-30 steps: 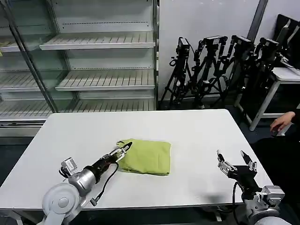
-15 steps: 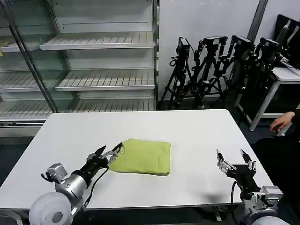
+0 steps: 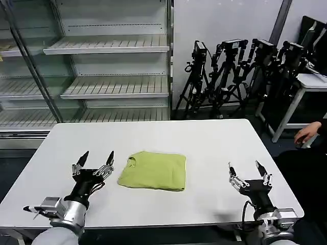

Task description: Fold and organize the clothes.

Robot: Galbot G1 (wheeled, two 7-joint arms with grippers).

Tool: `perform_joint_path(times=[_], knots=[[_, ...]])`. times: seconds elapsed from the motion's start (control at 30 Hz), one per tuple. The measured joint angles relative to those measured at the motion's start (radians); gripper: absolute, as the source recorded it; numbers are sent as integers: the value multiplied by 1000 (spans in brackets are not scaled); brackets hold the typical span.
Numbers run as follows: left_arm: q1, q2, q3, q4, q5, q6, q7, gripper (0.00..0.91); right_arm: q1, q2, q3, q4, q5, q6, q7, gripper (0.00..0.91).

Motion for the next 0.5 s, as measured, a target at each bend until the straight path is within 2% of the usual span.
perform_joint_path(times=[0.2, 0.5], knots=[[59, -33, -5, -33, 96, -31, -3, 907, -9, 10, -30, 3, -43, 25, -17, 907], [128, -70, -11, -85, 141, -36, -5, 907, -30, 31, -69, 9, -95, 58, -28, 907]])
